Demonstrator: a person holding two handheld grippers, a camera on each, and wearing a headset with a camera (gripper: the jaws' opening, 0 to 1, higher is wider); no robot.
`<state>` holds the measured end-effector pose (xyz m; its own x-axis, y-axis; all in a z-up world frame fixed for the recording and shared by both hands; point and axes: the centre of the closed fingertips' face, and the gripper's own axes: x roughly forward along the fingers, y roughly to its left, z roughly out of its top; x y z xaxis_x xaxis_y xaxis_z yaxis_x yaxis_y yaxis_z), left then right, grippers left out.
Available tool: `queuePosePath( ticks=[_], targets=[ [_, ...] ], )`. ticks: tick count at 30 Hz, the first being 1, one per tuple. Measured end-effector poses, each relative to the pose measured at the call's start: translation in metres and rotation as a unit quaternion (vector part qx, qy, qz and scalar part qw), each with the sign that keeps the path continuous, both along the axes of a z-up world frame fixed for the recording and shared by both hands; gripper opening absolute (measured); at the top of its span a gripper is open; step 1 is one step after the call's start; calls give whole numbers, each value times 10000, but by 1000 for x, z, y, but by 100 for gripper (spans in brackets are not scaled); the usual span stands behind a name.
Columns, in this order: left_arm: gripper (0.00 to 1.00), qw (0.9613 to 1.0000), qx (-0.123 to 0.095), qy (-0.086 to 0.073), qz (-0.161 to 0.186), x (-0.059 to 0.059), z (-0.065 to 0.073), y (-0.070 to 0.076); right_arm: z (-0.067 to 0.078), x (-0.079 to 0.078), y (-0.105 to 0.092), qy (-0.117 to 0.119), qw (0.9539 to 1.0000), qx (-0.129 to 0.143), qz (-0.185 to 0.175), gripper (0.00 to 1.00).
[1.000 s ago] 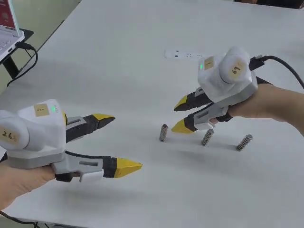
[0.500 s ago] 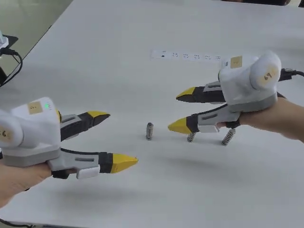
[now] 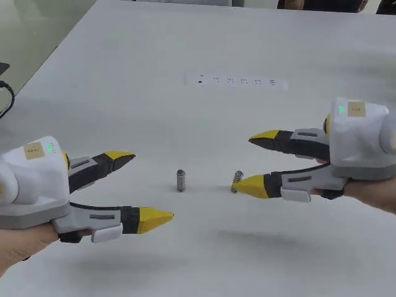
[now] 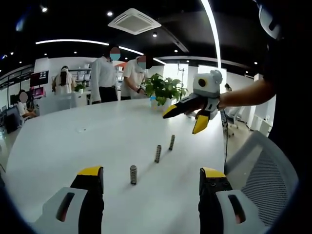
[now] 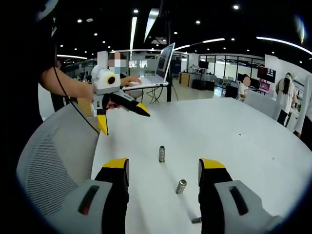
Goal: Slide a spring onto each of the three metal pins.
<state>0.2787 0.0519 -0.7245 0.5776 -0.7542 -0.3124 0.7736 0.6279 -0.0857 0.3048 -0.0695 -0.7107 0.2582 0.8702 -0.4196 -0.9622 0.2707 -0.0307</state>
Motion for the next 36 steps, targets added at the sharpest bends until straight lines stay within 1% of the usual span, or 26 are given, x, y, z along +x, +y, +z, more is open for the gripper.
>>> queuePosePath(
  ticks=[5,8,12,13,14,16,18,19,21,22,23,24,25,27,30,31,33,34,36],
  targets=[
    [78,10000,49,8,-23,-1,1,-4,0,-7,-17,16,9998,163,-99,63],
    [78,10000,66,-3,-6,-2,2,-4,-1,-12,-27,80,9996,227,-151,63],
    [79,10000,88,-8,36,-2,3,-5,-6,-18,-42,111,9992,258,-273,68],
    [79,9999,104,-3,34,-2,3,-5,-7,-19,-48,158,9989,293,-338,69],
    [79,9999,126,2,22,-2,3,-6,-9,-20,-52,266,9983,298,-413,70],
    [80,9999,165,-4,1,-3,3,-7,-14,-20,-63,291,9978,290,-512,71],
    [82,9998,176,-21,-4,-4,4,-8,-18,-22,-71,332,9974,261,-584,74],
    [82,9998,194,-24,-7,-4,4,-8,-22,-24,-77,385,9970,197,-635,76],
    [82,9997,230,-7,-7,-5,3,-7,-24,-26,-86,477,9955,247,-786,78],
    [82,9996,266,-25,12,-5,2,-6,-25,-26,-89,547,9944,270,-863,81],
    [83,9997,255,-18,13,-5,2,-5,-26,-27,-91,575,9939,280,-901,83],
    [83,9997,223,20,30,-6,2,-4,-27,-27,-94,557,9935,281,-956,86],
    [84,9998,217,22,48,-7,2,-3,-31,-27,-97,546,9930,227,-1023,88],
    [86,9997,217,40,43,-9,3,-1,-34,-29,-99,633,9918,233,-1086,88],
    [86,9997,226,48,82,-10,3,3,-38,-30,-101,677,9902,238,-1201,90],
    [86,9996,249,19,103,-10,3,5,-40,-29,-103,707,9893,217,-1259,91],
    [87,9997,211,53,143,-11,2,8,-42,-29,-105,726,9887,197,-1296,91],
    [88,9996,212,26,159,-12,3,10,-44,-30,-106,754,9882,160,-1323,91],
    [88,9996,242,25,157,-15,2,11,-45,-31,-111,755,9877,83,-1368,90]
  ],
)
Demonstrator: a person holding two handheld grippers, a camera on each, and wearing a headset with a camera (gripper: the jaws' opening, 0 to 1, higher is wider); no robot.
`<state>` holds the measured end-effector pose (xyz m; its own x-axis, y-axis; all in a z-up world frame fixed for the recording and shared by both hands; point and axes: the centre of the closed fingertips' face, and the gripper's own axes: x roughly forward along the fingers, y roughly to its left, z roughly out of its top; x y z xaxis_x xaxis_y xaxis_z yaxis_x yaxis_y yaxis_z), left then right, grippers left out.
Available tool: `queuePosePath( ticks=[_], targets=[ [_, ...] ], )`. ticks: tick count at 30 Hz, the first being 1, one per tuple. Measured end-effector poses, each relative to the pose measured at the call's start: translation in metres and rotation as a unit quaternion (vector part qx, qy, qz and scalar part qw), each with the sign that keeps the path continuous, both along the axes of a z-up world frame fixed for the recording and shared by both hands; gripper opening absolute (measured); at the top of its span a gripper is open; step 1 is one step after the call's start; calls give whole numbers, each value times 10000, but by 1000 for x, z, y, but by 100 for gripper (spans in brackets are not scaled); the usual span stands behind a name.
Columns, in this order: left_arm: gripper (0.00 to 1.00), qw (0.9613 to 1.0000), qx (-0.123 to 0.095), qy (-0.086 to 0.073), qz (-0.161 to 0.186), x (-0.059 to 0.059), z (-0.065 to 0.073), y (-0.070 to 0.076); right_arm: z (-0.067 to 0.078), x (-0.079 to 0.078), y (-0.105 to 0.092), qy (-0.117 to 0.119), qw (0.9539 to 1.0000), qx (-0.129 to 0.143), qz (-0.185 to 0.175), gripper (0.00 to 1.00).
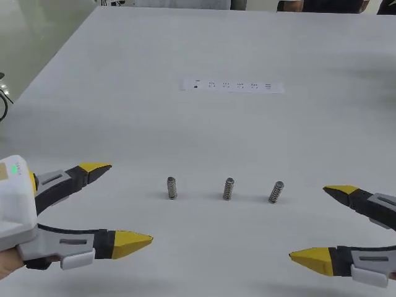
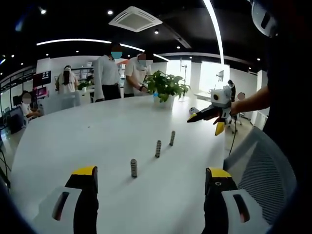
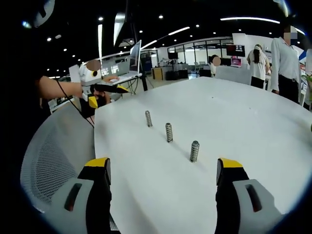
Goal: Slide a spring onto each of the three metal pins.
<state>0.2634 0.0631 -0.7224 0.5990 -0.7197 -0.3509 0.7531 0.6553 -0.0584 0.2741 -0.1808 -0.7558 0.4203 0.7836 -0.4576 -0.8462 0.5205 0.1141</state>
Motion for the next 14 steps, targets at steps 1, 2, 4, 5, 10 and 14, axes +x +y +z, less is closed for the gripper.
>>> queuePosePath(
  ticks=[1,2,4,5,10,14],
  targets=[
    [88,10000,59,-11,-6,-2,-1,1,2,1,-3,-44,10000,-6,-39,90],
    [88,10000,72,-12,-6,-4,-2,2,5,1,-5,-56,9999,47,-86,90],
    [88,10000,35,18,-16,-9,-3,3,6,0,-6,17,9999,86,-113,90],
    [88,10000,53,34,-25,-10,-5,3,4,0,-6,23,9999,51,-108,90],
    [88,9999,63,137,-27,-9,-10,2,-4,1,4,87,9999,-124,-16,89],
    [88,9994,246,218,-58,-3,-18,-1,-14,2,8,298,9986,-444,19,89]
  ],
)
